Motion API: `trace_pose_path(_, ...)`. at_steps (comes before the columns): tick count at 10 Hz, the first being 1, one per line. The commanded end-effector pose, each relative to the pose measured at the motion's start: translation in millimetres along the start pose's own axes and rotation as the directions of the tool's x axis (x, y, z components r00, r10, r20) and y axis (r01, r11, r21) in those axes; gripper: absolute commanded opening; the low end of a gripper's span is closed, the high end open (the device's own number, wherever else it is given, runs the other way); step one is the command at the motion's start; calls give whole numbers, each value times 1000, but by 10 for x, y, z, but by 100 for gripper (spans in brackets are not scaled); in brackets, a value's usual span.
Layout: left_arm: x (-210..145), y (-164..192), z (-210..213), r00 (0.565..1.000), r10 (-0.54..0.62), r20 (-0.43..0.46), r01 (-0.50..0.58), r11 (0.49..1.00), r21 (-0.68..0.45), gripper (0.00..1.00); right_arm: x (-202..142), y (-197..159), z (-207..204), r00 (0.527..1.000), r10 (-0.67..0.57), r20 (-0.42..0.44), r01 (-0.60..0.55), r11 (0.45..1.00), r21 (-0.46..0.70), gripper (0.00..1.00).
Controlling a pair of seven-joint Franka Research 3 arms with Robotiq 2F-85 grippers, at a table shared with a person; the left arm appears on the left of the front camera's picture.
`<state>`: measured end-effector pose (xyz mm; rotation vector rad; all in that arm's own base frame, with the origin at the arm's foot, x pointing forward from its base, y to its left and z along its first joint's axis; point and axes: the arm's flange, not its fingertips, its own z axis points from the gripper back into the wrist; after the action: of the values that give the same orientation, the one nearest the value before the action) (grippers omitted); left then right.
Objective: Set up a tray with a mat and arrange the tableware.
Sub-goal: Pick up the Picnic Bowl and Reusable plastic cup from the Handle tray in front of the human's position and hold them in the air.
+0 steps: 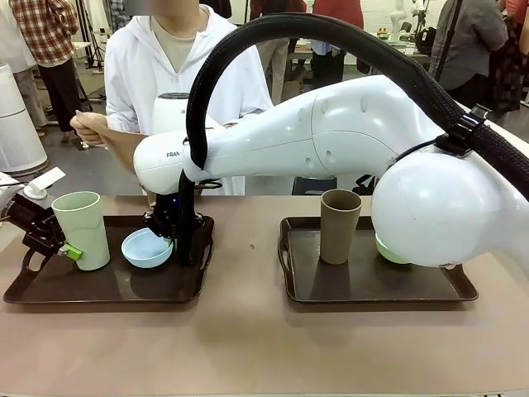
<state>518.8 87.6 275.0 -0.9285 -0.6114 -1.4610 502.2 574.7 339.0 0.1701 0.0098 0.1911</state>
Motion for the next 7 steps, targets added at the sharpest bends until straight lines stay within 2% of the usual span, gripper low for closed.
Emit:
trace_pose_path(1,-22,-29,11,1000,-26,14,26,1000,7,24,114,101,5,1000,-1,-5,1,1000,-19,0)
trace_pose_path(2,10,-37,28,999,-29,19,29,1000,3,0,107,91,30,1000,-1,-6,1,1000,-11,0)
trace_pose_path(3,41,-65,89,999,-34,33,33,999,13,0,68,47,157,999,4,-34,-3,1000,20,0)
trace_pose_path(4,265,-106,131,998,-51,31,51,999,5,0,-34,-29,444,999,15,-39,-12,997,79,0)
trace_pose_path(5,341,-273,390,995,-94,44,94,996,1,0,-192,-93,832,1000,19,-24,-16,995,103,0)
trace_pose_path(7,904,-600,888,980,-191,50,188,980,62,0,-492,-65,1508,999,33,-3,-33,995,95,0)
